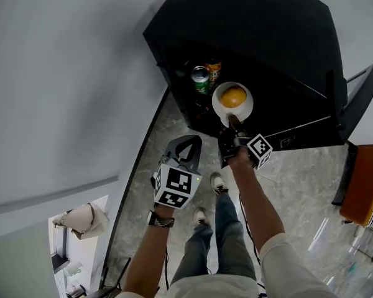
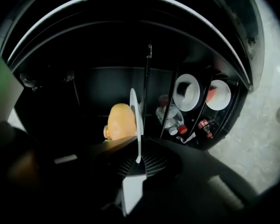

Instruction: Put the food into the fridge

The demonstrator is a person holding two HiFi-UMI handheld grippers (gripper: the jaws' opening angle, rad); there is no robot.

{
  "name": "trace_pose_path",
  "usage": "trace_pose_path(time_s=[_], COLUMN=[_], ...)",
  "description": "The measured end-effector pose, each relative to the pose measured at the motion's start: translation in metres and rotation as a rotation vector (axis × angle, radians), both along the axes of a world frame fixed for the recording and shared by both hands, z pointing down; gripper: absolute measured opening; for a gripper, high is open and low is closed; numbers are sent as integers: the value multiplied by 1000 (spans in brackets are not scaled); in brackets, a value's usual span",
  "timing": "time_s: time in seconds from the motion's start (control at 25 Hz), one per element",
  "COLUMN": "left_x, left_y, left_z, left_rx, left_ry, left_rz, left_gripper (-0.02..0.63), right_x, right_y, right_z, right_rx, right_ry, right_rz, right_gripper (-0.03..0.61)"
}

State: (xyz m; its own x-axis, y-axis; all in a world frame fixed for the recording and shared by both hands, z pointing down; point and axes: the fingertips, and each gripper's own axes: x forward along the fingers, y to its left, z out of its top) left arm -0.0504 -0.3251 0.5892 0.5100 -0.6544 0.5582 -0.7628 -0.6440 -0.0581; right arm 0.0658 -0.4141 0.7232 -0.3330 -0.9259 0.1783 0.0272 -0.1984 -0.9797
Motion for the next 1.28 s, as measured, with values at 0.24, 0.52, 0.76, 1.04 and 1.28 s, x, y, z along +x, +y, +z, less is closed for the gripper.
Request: trace_pose_path(time_s=[0.24, 0.52, 0.76, 1.04, 1.28], left_x=[1, 3, 8, 11, 10], left_y=[-4, -7, -8, -4, 0], left_z=[3, 1, -3, -1, 4], left_rx=[-7, 1, 10, 4, 3], left_ry=[8, 12, 22, 20, 12], left_rz=[-7, -3, 3, 18, 25], left_gripper=[5, 5, 5, 5, 5], right_x=[1, 2, -4, -11, -24], right_y=[-12, -15, -4, 15, 9], right_z=[-2, -9, -21, -14, -11], right_rx=[5, 31, 64, 56, 65], right_ry=[-5, -5, -26, -57, -36], right_rz=[16, 14, -23, -73, -127], right_gripper=[15, 84, 143, 65, 45])
